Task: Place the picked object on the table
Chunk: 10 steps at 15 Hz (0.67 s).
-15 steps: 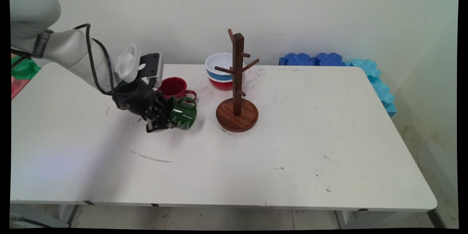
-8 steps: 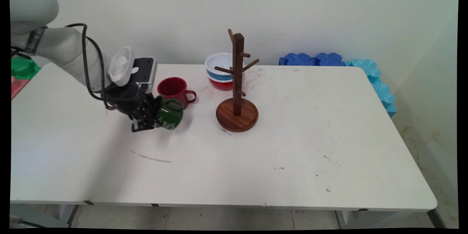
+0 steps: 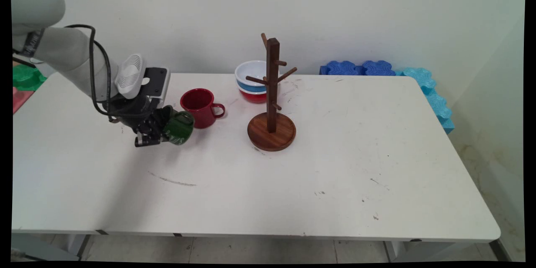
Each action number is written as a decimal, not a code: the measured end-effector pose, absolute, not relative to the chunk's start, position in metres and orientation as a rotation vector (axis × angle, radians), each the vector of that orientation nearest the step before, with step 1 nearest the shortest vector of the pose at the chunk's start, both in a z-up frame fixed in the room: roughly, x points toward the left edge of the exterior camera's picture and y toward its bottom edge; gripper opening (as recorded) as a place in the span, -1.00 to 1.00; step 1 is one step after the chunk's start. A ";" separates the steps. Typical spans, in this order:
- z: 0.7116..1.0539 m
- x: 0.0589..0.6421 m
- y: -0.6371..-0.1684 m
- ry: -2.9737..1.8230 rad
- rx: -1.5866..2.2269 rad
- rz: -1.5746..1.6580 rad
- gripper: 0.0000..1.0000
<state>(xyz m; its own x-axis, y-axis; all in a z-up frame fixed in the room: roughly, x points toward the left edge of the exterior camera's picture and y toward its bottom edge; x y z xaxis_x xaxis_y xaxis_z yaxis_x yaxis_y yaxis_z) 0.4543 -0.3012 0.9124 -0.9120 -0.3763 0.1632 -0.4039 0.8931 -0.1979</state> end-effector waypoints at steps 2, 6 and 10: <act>0.911 0.456 -0.302 -2.952 0.607 0.350 -1.00; 0.904 0.458 -0.306 -2.977 0.604 0.355 -1.00; 0.897 0.459 -0.310 -2.994 0.600 0.358 -1.00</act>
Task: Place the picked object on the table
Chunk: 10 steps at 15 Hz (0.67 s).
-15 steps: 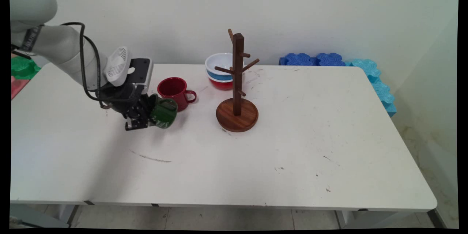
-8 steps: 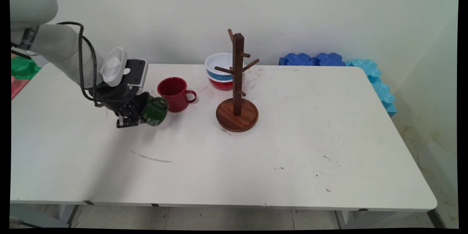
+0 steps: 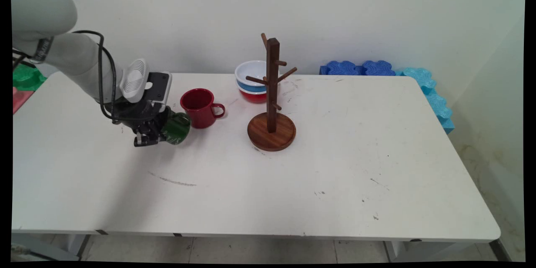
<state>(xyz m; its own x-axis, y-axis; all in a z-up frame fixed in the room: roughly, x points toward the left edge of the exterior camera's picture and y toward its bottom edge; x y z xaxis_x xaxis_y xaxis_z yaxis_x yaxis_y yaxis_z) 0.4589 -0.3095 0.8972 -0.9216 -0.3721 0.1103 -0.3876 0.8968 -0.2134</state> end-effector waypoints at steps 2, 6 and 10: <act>0.893 0.459 -0.311 -3.004 0.599 0.358 -1.00; 0.886 0.460 -0.311 -3.019 0.598 0.355 -1.00; 0.880 0.461 -0.311 -3.031 0.597 0.351 -1.00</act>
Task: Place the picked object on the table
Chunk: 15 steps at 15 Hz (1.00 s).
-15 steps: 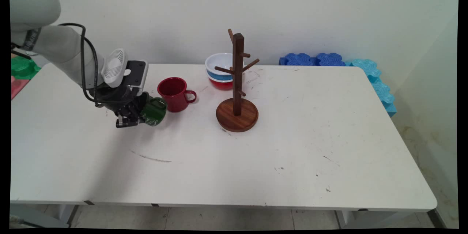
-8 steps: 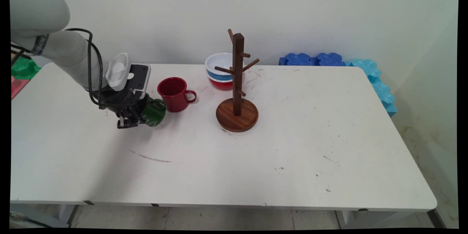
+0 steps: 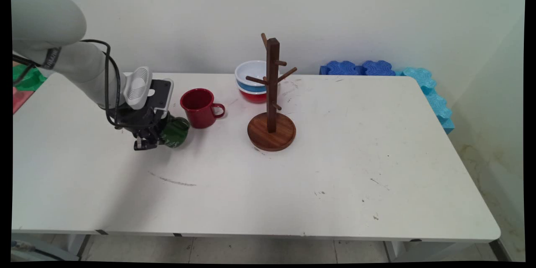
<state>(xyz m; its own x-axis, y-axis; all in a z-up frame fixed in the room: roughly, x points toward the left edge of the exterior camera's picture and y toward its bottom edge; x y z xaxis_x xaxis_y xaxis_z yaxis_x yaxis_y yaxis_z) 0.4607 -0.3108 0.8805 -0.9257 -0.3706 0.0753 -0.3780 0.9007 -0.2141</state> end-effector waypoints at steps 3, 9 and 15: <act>0.876 0.462 -0.310 -3.039 0.596 0.350 -1.00; 0.871 0.463 -0.310 -3.049 0.594 0.349 -1.00; 0.868 0.464 -0.310 -3.051 0.591 0.352 -1.00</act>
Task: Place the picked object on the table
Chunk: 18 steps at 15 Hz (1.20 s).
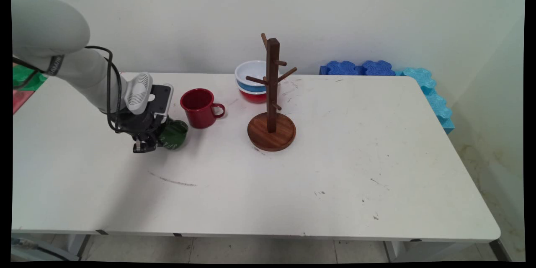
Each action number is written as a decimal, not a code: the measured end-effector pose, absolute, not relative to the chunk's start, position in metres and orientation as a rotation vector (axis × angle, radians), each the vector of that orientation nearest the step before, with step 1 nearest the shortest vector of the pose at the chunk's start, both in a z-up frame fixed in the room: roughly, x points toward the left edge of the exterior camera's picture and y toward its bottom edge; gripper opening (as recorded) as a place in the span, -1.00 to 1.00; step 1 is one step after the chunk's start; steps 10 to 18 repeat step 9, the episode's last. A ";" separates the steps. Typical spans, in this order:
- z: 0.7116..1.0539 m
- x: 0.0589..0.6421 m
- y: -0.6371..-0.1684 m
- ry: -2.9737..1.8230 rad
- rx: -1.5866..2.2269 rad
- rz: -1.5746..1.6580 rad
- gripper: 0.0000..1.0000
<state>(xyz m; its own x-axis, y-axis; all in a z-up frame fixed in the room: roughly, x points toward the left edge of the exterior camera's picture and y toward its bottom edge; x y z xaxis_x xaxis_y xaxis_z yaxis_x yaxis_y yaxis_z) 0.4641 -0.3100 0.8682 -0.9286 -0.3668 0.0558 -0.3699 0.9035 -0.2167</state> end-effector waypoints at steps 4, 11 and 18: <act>0.866 0.465 -0.311 -3.051 0.588 0.353 1.00; 0.865 0.465 -0.311 -3.048 0.586 0.353 1.00; 0.865 0.465 -0.311 -3.048 0.586 0.353 1.00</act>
